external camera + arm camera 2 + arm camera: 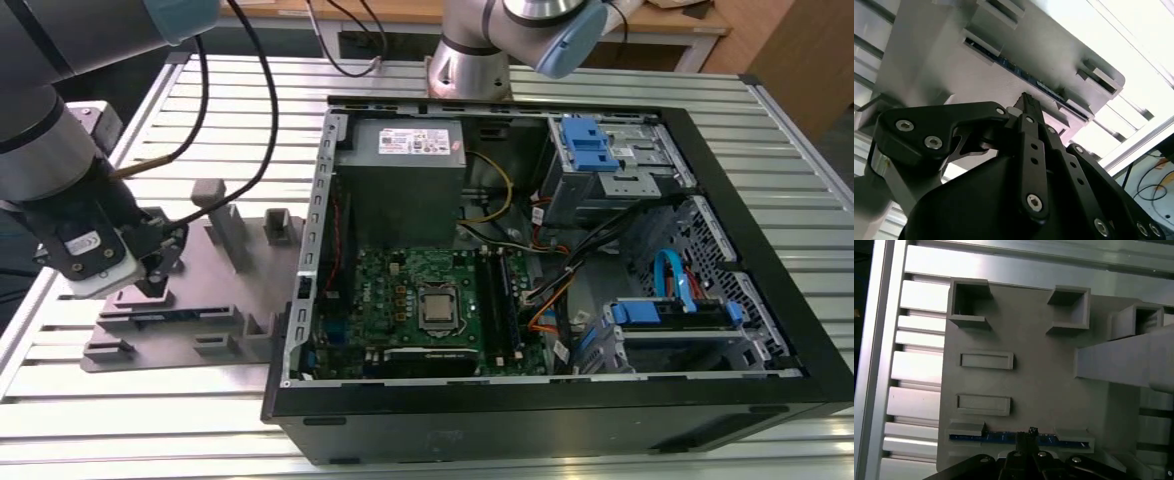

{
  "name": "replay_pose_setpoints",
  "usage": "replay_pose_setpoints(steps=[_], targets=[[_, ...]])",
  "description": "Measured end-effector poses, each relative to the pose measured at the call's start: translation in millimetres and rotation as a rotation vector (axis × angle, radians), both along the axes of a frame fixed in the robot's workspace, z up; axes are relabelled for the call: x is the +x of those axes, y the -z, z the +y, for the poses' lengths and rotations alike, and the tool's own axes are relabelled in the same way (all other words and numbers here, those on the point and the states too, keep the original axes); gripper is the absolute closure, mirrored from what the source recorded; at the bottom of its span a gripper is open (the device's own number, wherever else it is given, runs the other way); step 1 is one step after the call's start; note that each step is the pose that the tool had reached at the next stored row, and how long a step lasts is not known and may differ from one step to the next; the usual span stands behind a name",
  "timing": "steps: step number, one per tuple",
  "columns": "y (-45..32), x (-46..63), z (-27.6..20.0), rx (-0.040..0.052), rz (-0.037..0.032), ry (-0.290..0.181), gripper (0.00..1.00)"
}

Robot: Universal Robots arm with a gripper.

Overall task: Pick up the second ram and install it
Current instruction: 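Pick up the second ram and move it above second insertion slot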

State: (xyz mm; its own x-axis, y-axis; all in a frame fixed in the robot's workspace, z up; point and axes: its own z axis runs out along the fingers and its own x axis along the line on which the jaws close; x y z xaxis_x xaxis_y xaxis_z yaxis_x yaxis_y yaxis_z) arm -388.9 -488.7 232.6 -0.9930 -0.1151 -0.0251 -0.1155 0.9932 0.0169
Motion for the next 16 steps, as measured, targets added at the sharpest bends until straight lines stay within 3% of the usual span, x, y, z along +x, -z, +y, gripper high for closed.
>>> replay_pose_setpoints(steps=[16], targets=[[0.1, 0.0, 0.0, 0.0, 0.0001, -0.226, 0.93]])
